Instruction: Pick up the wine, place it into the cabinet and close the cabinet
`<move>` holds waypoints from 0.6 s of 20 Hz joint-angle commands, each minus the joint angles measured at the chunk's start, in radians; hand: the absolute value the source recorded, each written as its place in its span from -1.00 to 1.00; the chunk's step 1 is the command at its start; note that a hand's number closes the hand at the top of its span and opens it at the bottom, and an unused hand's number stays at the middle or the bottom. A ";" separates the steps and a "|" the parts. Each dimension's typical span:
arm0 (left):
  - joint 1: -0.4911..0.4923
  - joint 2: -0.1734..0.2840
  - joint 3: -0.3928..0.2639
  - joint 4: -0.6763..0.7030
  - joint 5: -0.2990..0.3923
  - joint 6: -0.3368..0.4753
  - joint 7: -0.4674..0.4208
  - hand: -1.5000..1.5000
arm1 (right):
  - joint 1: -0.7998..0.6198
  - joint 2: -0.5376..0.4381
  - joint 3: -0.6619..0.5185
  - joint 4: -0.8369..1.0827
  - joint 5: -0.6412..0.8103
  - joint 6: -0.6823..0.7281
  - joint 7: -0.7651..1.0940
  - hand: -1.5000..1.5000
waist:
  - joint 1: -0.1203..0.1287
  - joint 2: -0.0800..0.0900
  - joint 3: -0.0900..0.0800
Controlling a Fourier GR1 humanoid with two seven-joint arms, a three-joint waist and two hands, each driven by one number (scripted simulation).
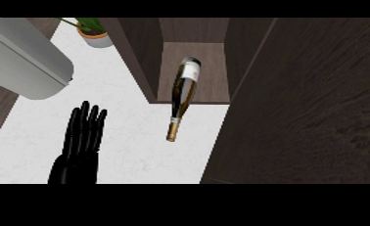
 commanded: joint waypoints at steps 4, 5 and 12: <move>0.119 0.106 0.112 -0.079 0.067 -0.099 -0.032 -1.00 | -0.118 0.120 0.232 -0.091 0.045 -0.068 0.175 1.00 | 0.012 0.001 -0.002; 0.152 0.120 0.137 -0.123 0.094 -0.104 -0.030 -1.00 | -0.096 0.112 0.236 -0.123 0.023 -0.077 0.209 1.00 | 0.014 -0.002 -0.002; 0.191 0.172 0.262 -0.099 0.196 -0.217 -0.042 -1.00 | -0.298 0.228 0.289 0.055 0.073 -0.214 0.192 1.00 | 0.025 0.000 -0.004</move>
